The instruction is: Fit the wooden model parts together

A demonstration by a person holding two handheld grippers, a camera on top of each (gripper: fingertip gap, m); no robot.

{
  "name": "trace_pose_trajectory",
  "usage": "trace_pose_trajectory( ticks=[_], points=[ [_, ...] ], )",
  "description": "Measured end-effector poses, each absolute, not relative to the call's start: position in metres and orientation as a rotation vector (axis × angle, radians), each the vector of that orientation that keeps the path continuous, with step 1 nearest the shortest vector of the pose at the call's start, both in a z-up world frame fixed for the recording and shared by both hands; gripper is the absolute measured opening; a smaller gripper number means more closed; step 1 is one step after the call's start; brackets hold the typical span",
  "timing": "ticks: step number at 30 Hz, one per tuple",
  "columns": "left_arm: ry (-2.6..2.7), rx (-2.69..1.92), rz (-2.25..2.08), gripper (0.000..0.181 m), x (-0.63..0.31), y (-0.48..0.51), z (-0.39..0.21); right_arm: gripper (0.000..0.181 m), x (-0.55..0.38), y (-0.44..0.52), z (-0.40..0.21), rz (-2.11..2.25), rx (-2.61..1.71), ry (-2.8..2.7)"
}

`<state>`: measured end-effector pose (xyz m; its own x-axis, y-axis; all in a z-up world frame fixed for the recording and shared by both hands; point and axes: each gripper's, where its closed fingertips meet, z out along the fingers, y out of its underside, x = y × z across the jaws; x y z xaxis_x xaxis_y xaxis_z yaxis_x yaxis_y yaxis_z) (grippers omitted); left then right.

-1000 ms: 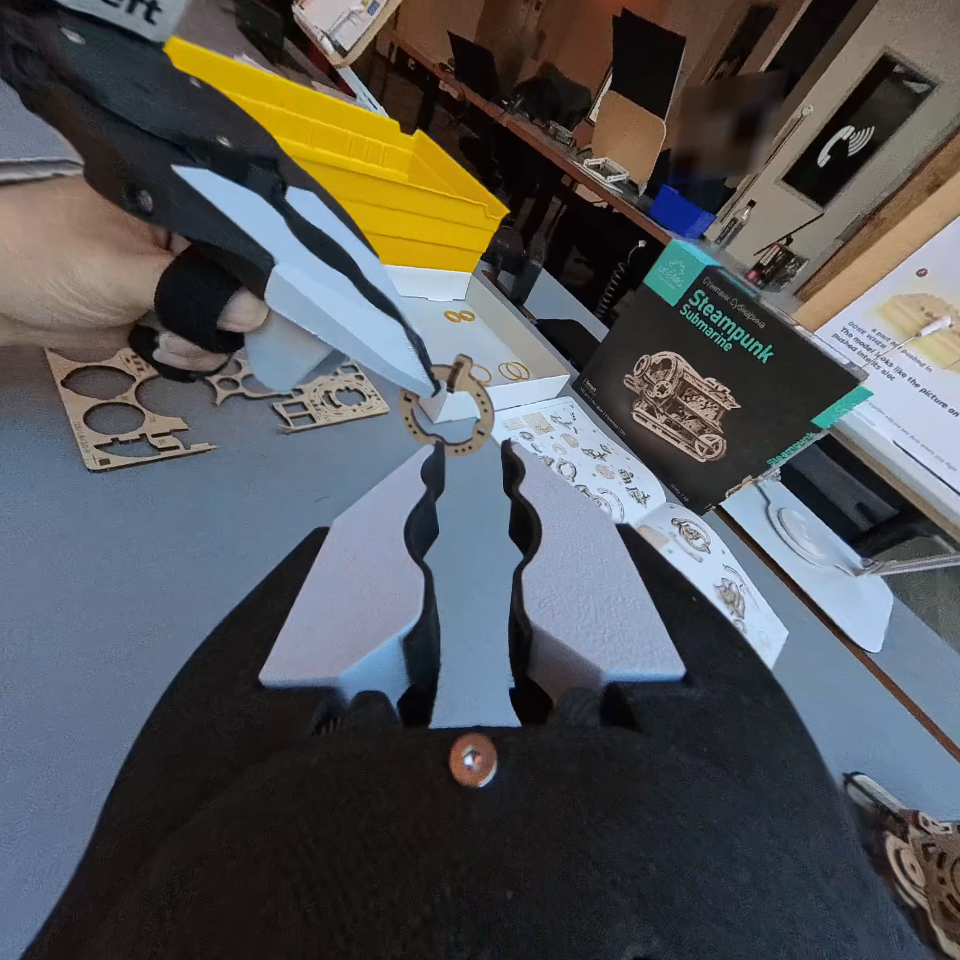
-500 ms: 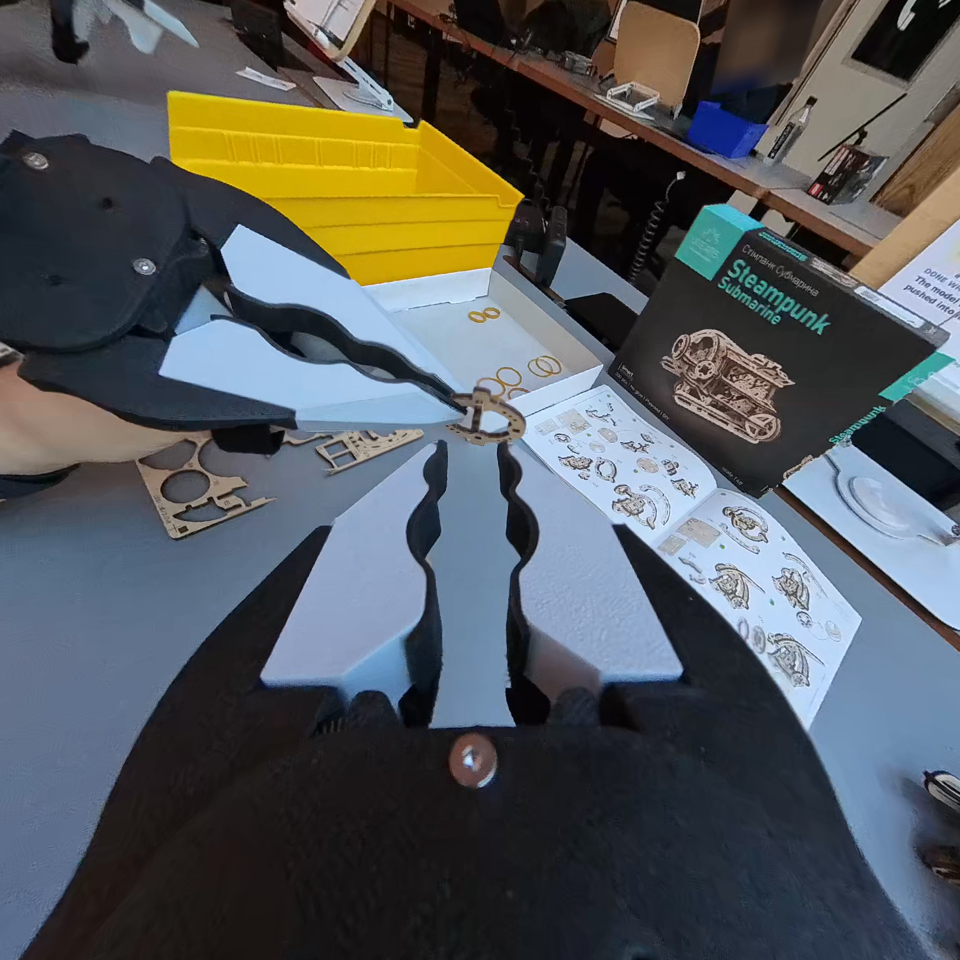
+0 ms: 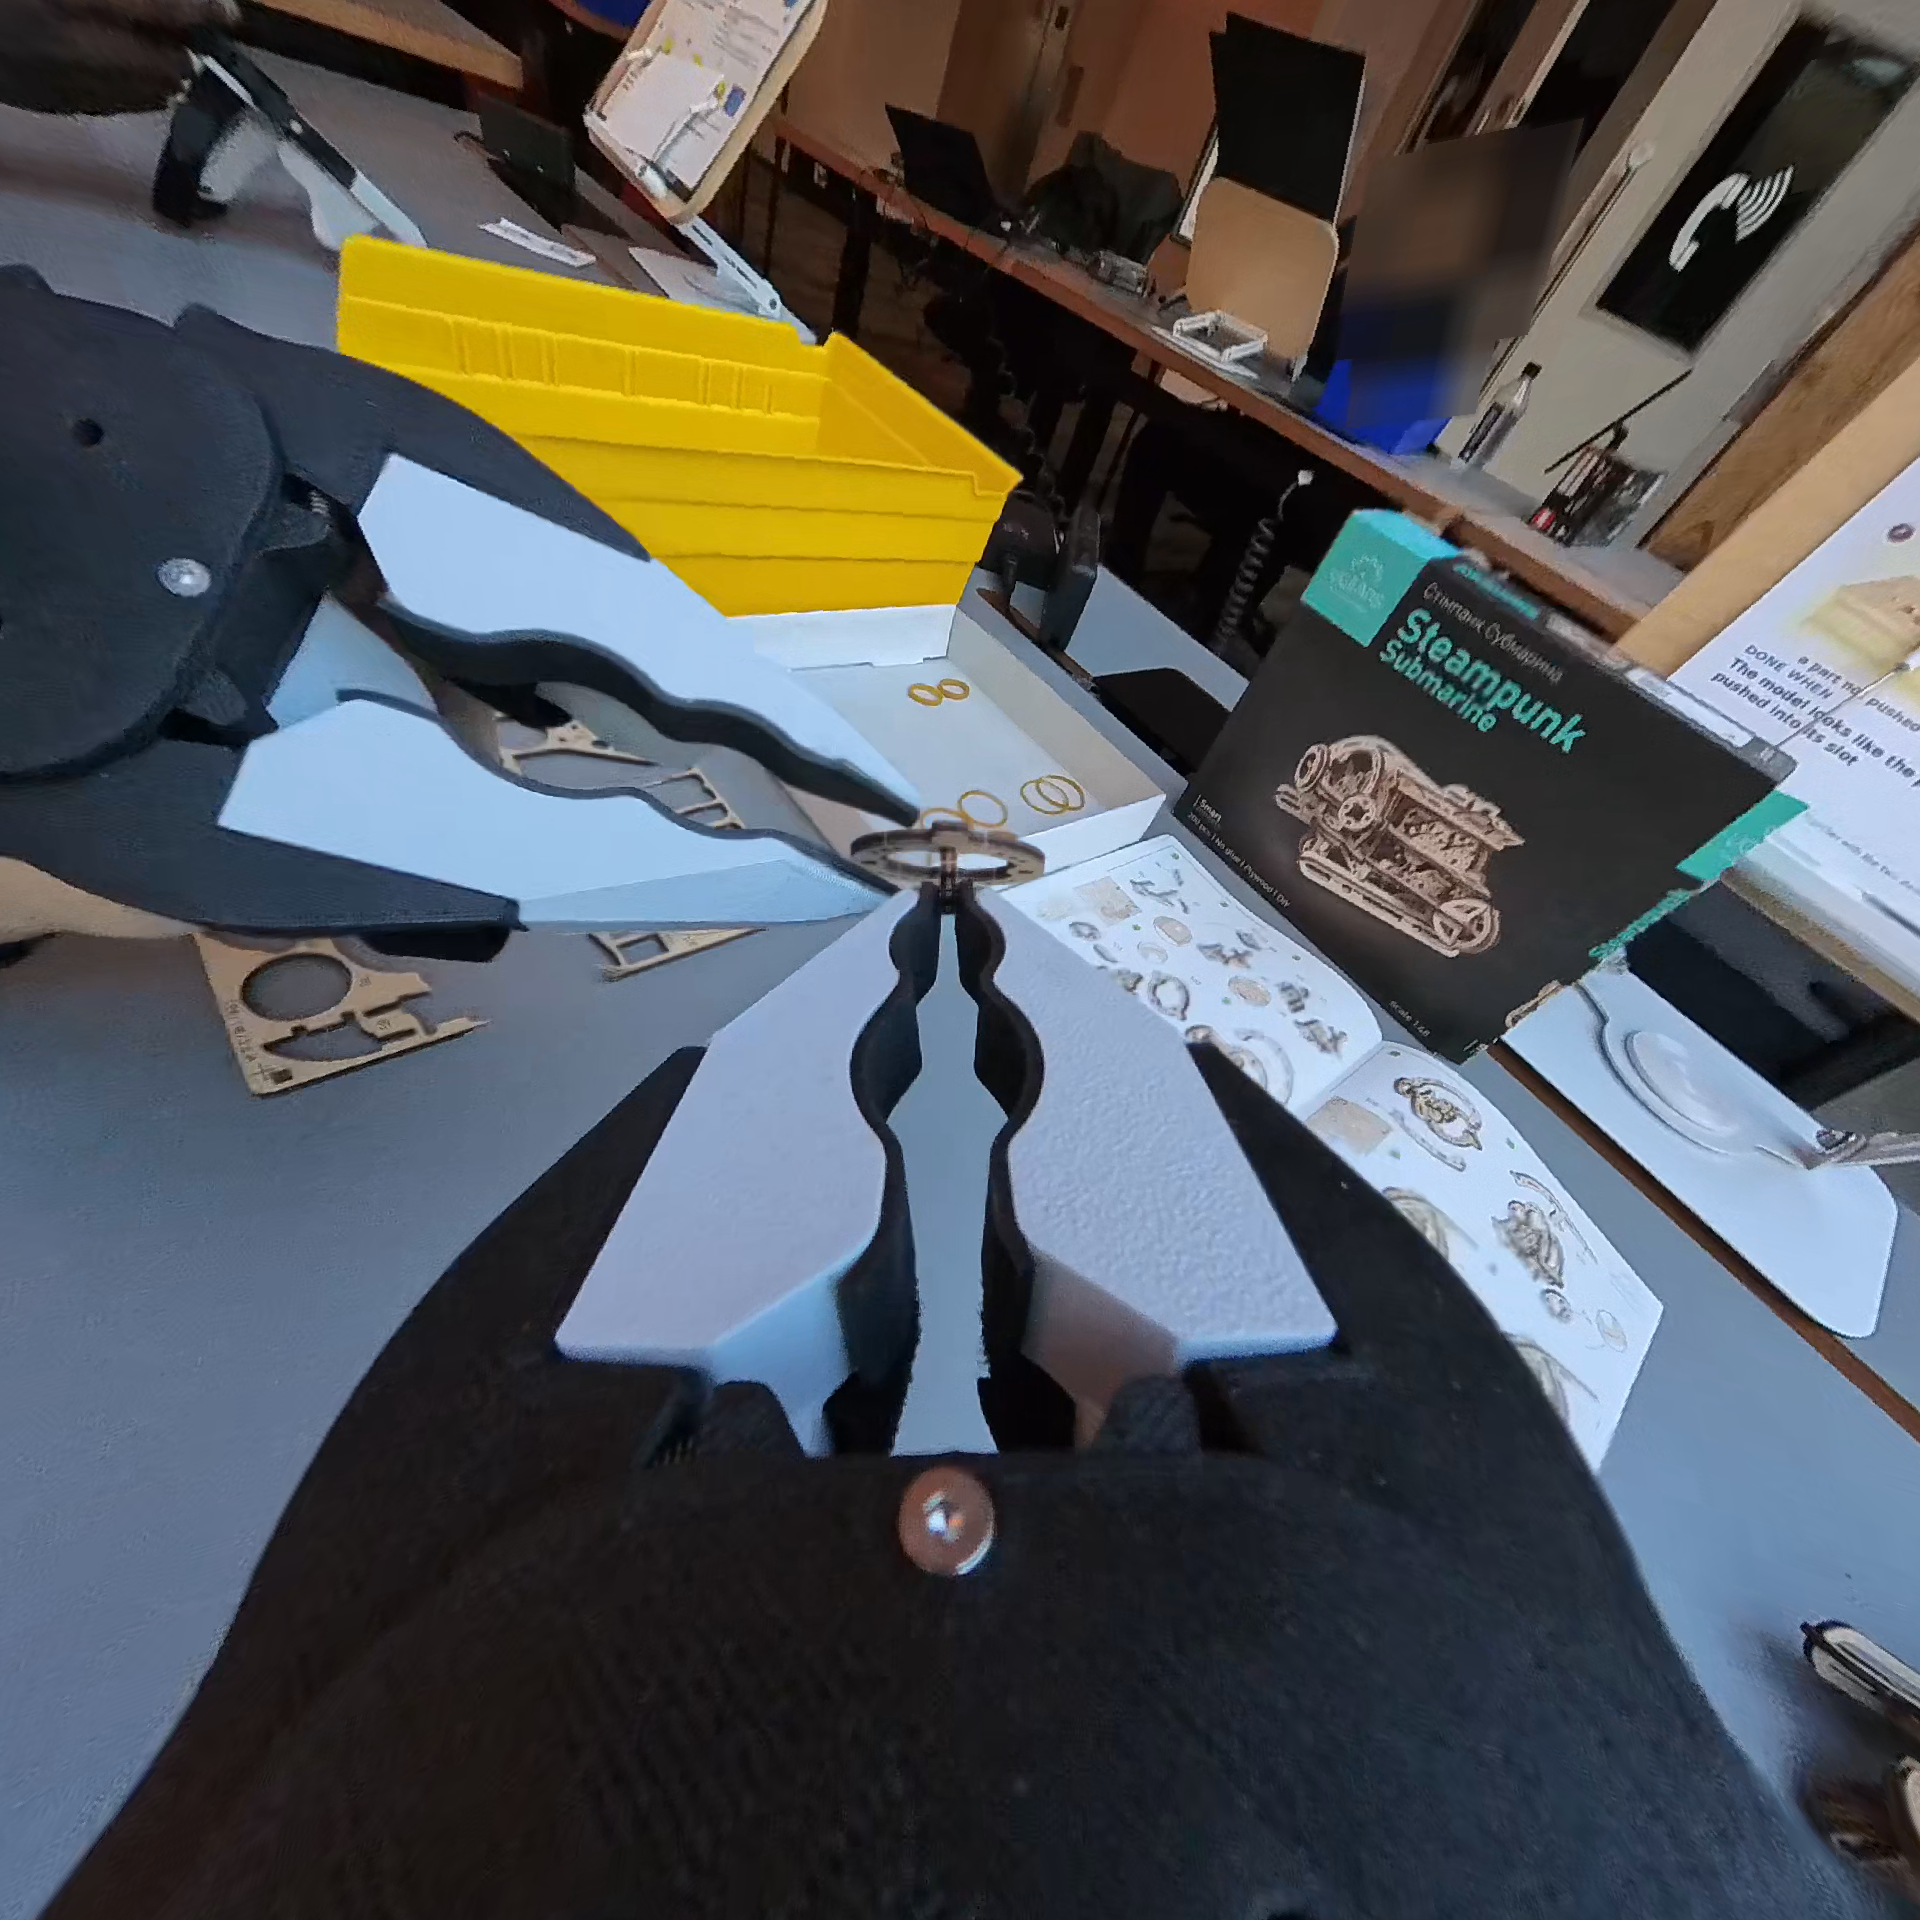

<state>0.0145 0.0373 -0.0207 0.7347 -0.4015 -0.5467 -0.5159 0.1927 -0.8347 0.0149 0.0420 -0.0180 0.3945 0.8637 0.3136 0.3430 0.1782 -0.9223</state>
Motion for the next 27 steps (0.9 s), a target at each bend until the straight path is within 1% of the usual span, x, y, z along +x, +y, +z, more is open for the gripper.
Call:
trace_pose_trajectory(
  ticks=[2,9,14,18,20,23,25,26,27],
  points=[
    [0.817,-1.390,0.062,0.025,0.020,0.033,-0.016,0.001,0.019,0.037,-0.012,0.540,-1.284,-1.173],
    [0.804,-1.213,-0.122,0.032,0.034,0.007,0.012,0.001,0.037,0.019,0.007,0.533,-1.025,-1.111],
    [0.846,-1.160,-0.234,0.032,0.045,-0.006,0.016,0.001,0.037,0.013,0.009,0.540,-0.972,-1.118],
    [0.885,-1.210,-0.263,0.032,0.049,-0.003,0.006,0.001,0.035,0.009,0.007,0.571,-0.974,-1.152],
    [0.865,-1.189,-0.304,0.031,0.048,-0.006,0.011,0.001,0.035,0.011,-0.005,0.527,-1.051,-1.293],
    [0.781,-1.154,-0.481,0.028,0.037,-0.014,0.030,0.001,0.055,0.022,-0.038,0.415,-1.395,-1.696],
    [0.705,-1.174,-0.595,0.034,0.025,-0.010,0.038,0.001,0.078,0.020,-0.057,0.341,-1.688,-1.939],
    [0.672,-1.185,-0.641,0.038,0.019,-0.008,0.040,0.001,0.090,0.019,-0.067,0.249,-1.780,-2.079],
    [0.638,-1.193,-0.669,0.038,0.012,-0.005,0.043,0.002,0.100,0.023,-0.077,0.128,-1.839,-2.186]
  ],
)
